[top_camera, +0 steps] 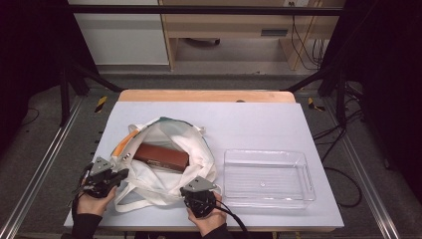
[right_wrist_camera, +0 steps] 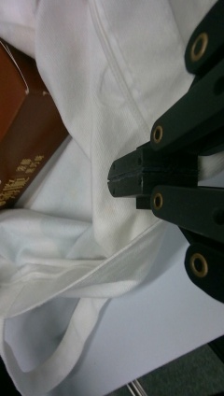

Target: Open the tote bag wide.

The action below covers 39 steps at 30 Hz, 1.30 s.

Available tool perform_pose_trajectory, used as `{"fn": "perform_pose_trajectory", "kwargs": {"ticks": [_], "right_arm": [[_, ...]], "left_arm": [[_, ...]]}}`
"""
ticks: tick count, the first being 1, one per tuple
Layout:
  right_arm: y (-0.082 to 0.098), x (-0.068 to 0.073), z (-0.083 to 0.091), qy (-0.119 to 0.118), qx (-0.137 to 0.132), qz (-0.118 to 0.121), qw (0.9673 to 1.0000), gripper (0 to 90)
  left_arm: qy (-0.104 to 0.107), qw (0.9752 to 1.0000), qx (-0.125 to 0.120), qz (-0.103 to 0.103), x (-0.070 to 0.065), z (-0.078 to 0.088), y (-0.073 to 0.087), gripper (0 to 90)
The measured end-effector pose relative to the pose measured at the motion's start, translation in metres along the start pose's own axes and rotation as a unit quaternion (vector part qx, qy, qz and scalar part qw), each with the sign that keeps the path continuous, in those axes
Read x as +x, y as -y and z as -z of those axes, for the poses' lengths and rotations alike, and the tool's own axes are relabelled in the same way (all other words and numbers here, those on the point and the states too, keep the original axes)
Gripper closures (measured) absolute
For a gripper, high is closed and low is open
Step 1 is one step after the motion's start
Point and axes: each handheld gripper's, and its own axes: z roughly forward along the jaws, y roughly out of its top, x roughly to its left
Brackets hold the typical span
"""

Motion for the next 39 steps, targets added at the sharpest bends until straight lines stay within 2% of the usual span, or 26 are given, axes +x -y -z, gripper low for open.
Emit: {"fn": "perform_pose_trajectory", "kwargs": {"ticks": [2,6,9,10,11,12,15,16,18,19,20,22,24,27,32,34,36,39], "right_arm": [[0.001,0.001,0.001,0.014,0.0,0.005,0.9999,90.0],[0.004,0.0,-0.003,0.017,0.007,0.0,0.9998,90.0],[0.005,0.0,-0.005,0.019,0.01,-0.003,0.9998,90.0],[0.006,-0.001,-0.006,0.018,0.012,-0.003,0.9998,90.0],[0.007,-0.001,-0.007,0.017,0.012,-0.004,0.9998,90.0],[0.007,-0.001,-0.007,0.017,0.012,-0.004,0.9998,90.0],[0.008,0.0,-0.009,0.019,0.011,-0.004,0.9997,90.0],[0.008,0.001,-0.008,0.021,0.013,0.001,0.9997,90.0],[0.008,0.0,-0.008,0.019,0.011,0.0,0.9998,90.0],[0.006,-0.001,-0.006,0.009,0.008,-0.004,0.9999,90.0],[0.006,-0.001,-0.006,0.009,0.008,-0.004,0.9999,90.0],[0.003,-0.002,-0.001,0.003,-0.002,-0.011,0.9999,90.0],[-0.001,-0.002,0.003,0.029,-0.013,-0.002,0.9995,90.0],[-0.002,-0.002,0.002,0.042,-0.011,-0.007,0.999,90.0],[0.001,-0.003,-0.003,0.076,-0.002,-0.006,0.9971,90.0],[0.002,-0.004,-0.003,0.08,0.001,-0.01,0.9968,90.0],[0.004,-0.008,-0.005,0.078,0.007,-0.022,0.9967,90.0],[0.007,-0.007,-0.007,0.082,0.007,-0.018,0.9964,90.0]], "left_arm": [[-0.005,1.0,0.005,-0.004,-0.001,-0.002,0.001,90.0],[-0.009,0.9997,0.015,-0.015,-0.003,-0.008,0.002,90.0],[-0.005,0.9998,0.01,-0.016,-0.004,-0.006,-0.002,90.0],[0.006,0.9998,-0.016,-0.009,-0.005,0.0,-0.01,90.0],[0.001,0.9994,-0.032,-0.01,-0.005,0.004,-0.016,90.0],[0.001,0.9994,-0.032,-0.01,-0.005,0.004,-0.016,90.0],[-0.014,0.9983,-0.056,-0.008,0.002,0.009,-0.034,90.0],[-0.011,0.9984,-0.055,-0.003,0.009,0.002,-0.041,90.0],[-0.017,0.9986,-0.051,-0.002,0.011,-0.003,-0.043,90.0],[-0.028,0.9989,-0.035,-0.009,0.012,-0.013,-0.042,89.6],[-0.028,0.9989,-0.035,-0.009,0.012,-0.013,-0.042,89.5],[-0.046,0.9985,-0.024,-0.016,0.012,-0.019,-0.038,89.6],[-0.049,0.9986,-0.021,-0.004,0.02,-0.019,-0.035,90.0],[-0.051,0.9985,-0.017,0.0,0.025,-0.019,-0.032,90.0],[-0.067,0.9977,-0.003,-0.008,0.028,-0.023,-0.029,90.0],[-0.067,0.9977,0.008,-0.006,0.03,-0.027,-0.025,90.0],[-0.058,0.9983,0.008,0.007,0.033,-0.03,-0.021,90.0],[-0.056,0.9984,0.004,0.006,0.033,-0.032,-0.017,90.0]]}}
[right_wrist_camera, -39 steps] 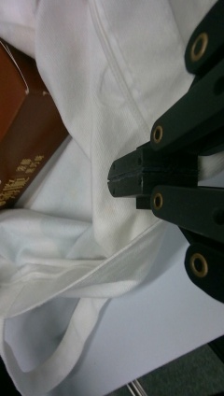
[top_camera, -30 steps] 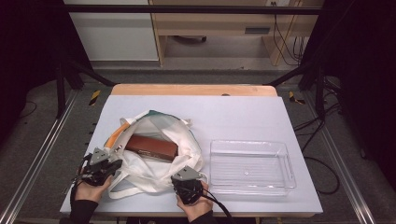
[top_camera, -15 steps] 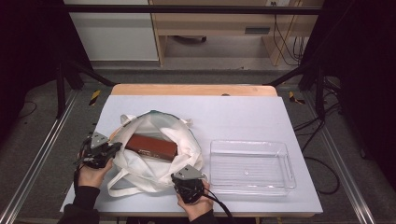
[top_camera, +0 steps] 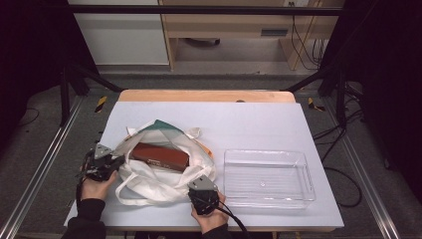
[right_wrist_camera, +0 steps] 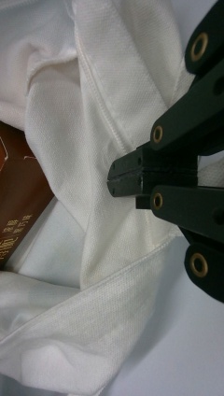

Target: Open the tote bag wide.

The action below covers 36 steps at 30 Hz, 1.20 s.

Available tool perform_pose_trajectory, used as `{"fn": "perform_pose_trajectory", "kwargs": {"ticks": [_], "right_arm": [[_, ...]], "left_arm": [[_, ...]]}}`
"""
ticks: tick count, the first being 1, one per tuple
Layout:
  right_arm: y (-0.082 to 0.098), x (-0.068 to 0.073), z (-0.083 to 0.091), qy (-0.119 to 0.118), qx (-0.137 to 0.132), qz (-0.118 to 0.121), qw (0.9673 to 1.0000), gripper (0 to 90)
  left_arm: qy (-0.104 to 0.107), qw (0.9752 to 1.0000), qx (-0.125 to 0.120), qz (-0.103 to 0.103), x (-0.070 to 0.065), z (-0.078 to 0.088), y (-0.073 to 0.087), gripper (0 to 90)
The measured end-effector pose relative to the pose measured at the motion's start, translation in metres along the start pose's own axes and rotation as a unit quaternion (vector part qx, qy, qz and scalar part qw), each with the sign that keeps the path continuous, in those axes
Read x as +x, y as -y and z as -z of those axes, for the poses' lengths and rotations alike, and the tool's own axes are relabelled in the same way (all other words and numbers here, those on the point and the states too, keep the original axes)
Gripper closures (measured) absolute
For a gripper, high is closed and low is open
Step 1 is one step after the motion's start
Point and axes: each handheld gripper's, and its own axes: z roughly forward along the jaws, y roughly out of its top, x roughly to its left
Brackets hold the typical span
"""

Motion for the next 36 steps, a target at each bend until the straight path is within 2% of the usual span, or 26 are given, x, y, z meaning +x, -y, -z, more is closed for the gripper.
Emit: {"fn": "perform_pose_trajectory", "kwargs": {"ticks": [1,2,3,5,6,7,9,11,12,15,16,19,23,27,28,29,32,33,34,35,36], "right_arm": [[0.0,0.0,0.0,0.0,0.0,0.0,1.0,90.0],[0.0,-0.001,0.001,-0.003,-0.004,-0.005,1.0,90.0],[0.0,-0.002,0.002,-0.007,-0.009,-0.006,0.9999,90.0],[0.001,-0.002,0.004,-0.01,-0.016,-0.009,0.9998,90.0],[0.001,-0.003,0.007,-0.01,-0.02,-0.008,0.9997,90.0],[0.002,-0.001,0.011,-0.001,-0.026,-0.002,0.9997,90.0],[0.002,0.0,0.013,0.007,-0.027,0.001,0.9996,90.0],[0.004,-0.001,0.013,0.016,-0.023,0.0,0.9996,90.0],[0.005,-0.002,0.012,0.018,-0.019,-0.004,0.9997,90.0],[0.009,-0.008,0.012,0.022,-0.008,-0.009,0.9997,90.0],[0.009,-0.008,0.012,0.022,-0.008,-0.009,0.9997,90.0],[0.012,-0.005,0.009,0.032,-0.003,0.004,0.9995,90.0],[0.012,-0.004,0.009,0.031,-0.003,0.003,0.9995,90.0],[0.007,-0.006,0.013,0.019,-0.011,-0.006,0.9998,88.0],[0.004,-0.006,0.017,0.002,-0.025,-0.014,0.9996,85.6],[0.002,-0.005,0.02,-0.002,-0.029,-0.012,0.9995,84.1],[-0.007,-0.004,0.027,-0.008,-0.057,-0.004,0.9984,76.2],[-0.01,-0.004,0.029,-0.017,-0.064,-0.006,0.9978,72.9],[-0.013,-0.004,0.031,-0.027,-0.076,-0.006,0.9968,64.3],[-0.016,-0.004,0.033,-0.043,-0.086,-0.007,0.9954,60.7],[-0.016,-0.004,0.033,-0.043,-0.086,-0.007,0.9954,60.7]], "left_arm": [[0.0,1.0,-0.003,0.0,0.0,0.001,0.001,90.0],[0.006,0.9998,-0.018,0.009,-0.001,0.006,0.001,90.0],[0.006,0.9998,-0.018,0.009,-0.001,0.006,0.001,90.0],[0.028,0.9984,-0.044,0.019,-0.001,0.017,0.002,90.0],[0.042,0.9977,-0.051,0.017,-0.002,0.022,0.004,90.0],[0.045,0.9973,-0.055,0.013,-0.005,0.027,0.005,90.0],[0.042,0.9977,-0.052,-0.002,-0.009,0.032,0.01,90.0],[0.035,0.9986,-0.037,-0.012,-0.008,0.03,0.016,90.0],[0.032,0.9992,-0.022,-0.012,-0.008,0.024,0.021,90.0],[0.035,0.9993,-0.014,-0.009,-0.008,0.022,0.023,90.0],[0.034,0.9993,-0.015,-0.005,-0.008,0.02,0.024,90.0],[0.029,0.9995,-0.012,-0.01,-0.009,0.02,0.024,90.0],[0.027,0.9995,-0.016,-0.005,-0.012,0.021,0.023,89.7],[0.05,0.9982,-0.033,0.004,-0.012,0.028,0.02,81.8],[0.055,0.9977,-0.039,0.001,-0.012,0.031,0.019,79.8],[0.058,0.9971,-0.048,0.005,-0.012,0.035,0.018,77.9],[0.057,0.9954,-0.077,0.005,-0.014,0.046,0.016,70.3],[0.058,0.9946,-0.086,0.004,-0.014,0.05,0.016,67.8],[0.057,0.9938,-0.095,0.005,-0.015,0.053,0.015,65.3],[0.055,0.9934,-0.101,0.004,-0.016,0.056,0.015,62.8],[0.057,0.9927,-0.106,0.007,-0.017,0.059,0.015,62.8]]}}
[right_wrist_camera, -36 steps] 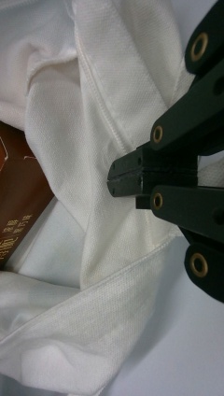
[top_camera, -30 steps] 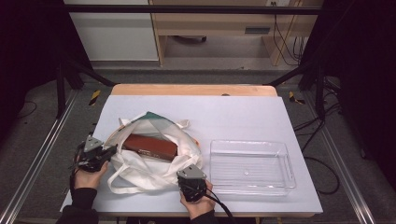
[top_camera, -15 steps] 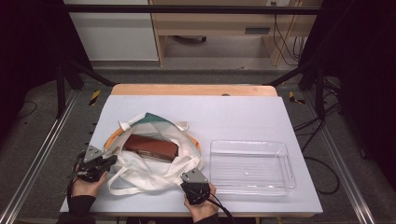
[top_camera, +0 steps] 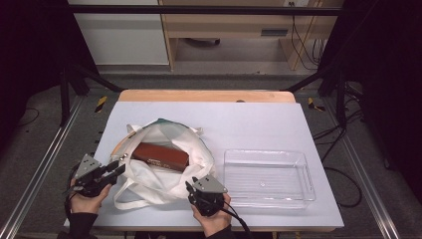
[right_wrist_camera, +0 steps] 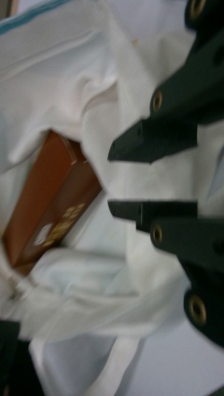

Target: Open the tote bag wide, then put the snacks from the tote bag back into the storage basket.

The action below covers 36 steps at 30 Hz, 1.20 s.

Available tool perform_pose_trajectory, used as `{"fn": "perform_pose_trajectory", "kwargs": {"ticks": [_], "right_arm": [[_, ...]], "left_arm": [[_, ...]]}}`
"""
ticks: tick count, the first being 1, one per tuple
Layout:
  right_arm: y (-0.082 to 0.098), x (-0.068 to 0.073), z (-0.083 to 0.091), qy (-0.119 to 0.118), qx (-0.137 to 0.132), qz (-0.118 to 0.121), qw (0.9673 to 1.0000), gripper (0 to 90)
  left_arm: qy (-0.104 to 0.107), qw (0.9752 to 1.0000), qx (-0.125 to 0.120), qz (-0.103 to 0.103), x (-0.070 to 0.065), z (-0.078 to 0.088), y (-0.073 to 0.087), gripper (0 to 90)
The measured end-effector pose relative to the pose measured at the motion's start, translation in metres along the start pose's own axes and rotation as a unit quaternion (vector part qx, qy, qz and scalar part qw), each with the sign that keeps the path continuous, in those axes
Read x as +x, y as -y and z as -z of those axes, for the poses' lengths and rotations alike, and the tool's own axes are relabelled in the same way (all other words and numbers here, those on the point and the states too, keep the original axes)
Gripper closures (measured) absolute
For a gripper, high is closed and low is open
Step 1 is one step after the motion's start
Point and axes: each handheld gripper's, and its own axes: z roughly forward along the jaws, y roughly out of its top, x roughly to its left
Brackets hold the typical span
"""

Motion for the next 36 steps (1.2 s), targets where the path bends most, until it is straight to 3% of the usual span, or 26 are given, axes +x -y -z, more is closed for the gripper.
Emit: {"fn": "perform_pose_trajectory", "kwargs": {"ticks": [2,6,14,20,24,26,28,36], "right_arm": [[-0.011,0.003,0.001,-0.011,-0.009,0.012,0.9998,54.8],[-0.027,0.004,-0.004,-0.025,-0.018,0.023,0.9993,53.3],[-0.065,0.0,-0.029,-0.035,-0.002,0.03,0.9989,48.4],[-0.084,0.004,-0.054,-0.042,0.013,0.05,0.9978,40.8],[-0.088,0.005,-0.073,-0.045,0.042,0.069,0.9957,39.1],[-0.087,0.004,-0.078,-0.047,0.047,0.068,0.9954,38.5],[-0.083,0.001,-0.089,-0.05,0.072,0.062,0.9942,36.7],[-0.076,-0.005,-0.1,-0.025,0.107,0.089,0.99,32.1]], "left_arm": [[0.003,0.9998,-0.016,0.008,-0.001,0.005,-0.001,55.2],[-0.002,0.9995,-0.027,0.015,0.0,0.009,0.0,45.3],[-0.001,0.9993,-0.029,0.022,0.003,0.012,0.002,36.2],[-0.008,0.9995,-0.023,0.022,0.002,0.014,0.005,33.9],[-0.009,0.9995,-0.019,0.024,0.003,0.015,0.008,33.4],[-0.011,0.9994,-0.021,0.026,0.004,0.016,0.008,33.4],[-0.012,0.9993,-0.023,0.028,0.005,0.016,0.008,33.3],[-0.009,0.9996,-0.017,0.023,0.004,0.015,0.009,33.2]]}}
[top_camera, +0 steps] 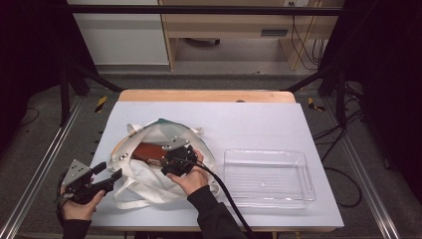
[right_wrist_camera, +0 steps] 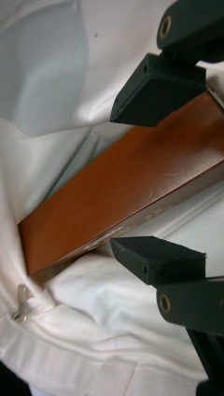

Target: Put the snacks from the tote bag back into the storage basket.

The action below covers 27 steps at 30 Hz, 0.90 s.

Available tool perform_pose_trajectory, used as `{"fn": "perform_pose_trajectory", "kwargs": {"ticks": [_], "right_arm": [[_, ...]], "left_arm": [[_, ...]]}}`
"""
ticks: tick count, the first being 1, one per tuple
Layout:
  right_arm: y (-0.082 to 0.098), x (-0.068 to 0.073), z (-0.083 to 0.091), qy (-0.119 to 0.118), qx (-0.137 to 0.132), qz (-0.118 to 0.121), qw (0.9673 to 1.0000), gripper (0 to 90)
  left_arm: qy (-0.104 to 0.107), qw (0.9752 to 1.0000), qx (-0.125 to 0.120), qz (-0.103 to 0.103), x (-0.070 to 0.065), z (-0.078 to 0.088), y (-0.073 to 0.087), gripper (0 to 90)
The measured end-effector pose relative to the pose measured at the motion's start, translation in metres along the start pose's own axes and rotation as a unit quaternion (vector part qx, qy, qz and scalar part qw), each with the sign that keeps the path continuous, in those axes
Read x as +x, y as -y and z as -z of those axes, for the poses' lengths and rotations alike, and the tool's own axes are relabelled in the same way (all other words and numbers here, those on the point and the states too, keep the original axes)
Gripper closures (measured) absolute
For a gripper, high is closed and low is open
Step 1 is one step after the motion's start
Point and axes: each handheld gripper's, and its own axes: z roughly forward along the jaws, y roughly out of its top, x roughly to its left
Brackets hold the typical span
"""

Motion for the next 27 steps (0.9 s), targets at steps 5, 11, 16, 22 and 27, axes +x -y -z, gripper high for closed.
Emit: {"fn": "perform_pose_trajectory", "kwargs": {"ticks": [5,11,16,22,27], "right_arm": [[0.002,-0.003,-0.004,0.012,0.012,0.009,0.9998,31.0],[0.005,-0.006,-0.01,0.012,0.015,0.018,0.9997,28.8],[0.004,-0.011,-0.016,0.006,0.03,0.017,0.9994,26.3],[0.004,-0.012,-0.023,-0.003,0.043,0.028,0.9987,25.1],[0.004,-0.009,-0.022,-0.002,0.055,0.049,0.9973,27.7]], "left_arm": [[-0.003,1.0,0.004,-0.002,-0.001,-0.001,0.0,33.2],[-0.007,1.0,-0.001,-0.002,-0.001,-0.001,0.0,31.5],[-0.015,0.9999,-0.007,0.001,0.003,0.001,0.002,36.4],[-0.015,0.9994,-0.031,-0.004,0.006,0.006,0.004,42.1],[-0.022,0.9993,-0.029,0.012,0.009,0.008,0.005,42.1]]}}
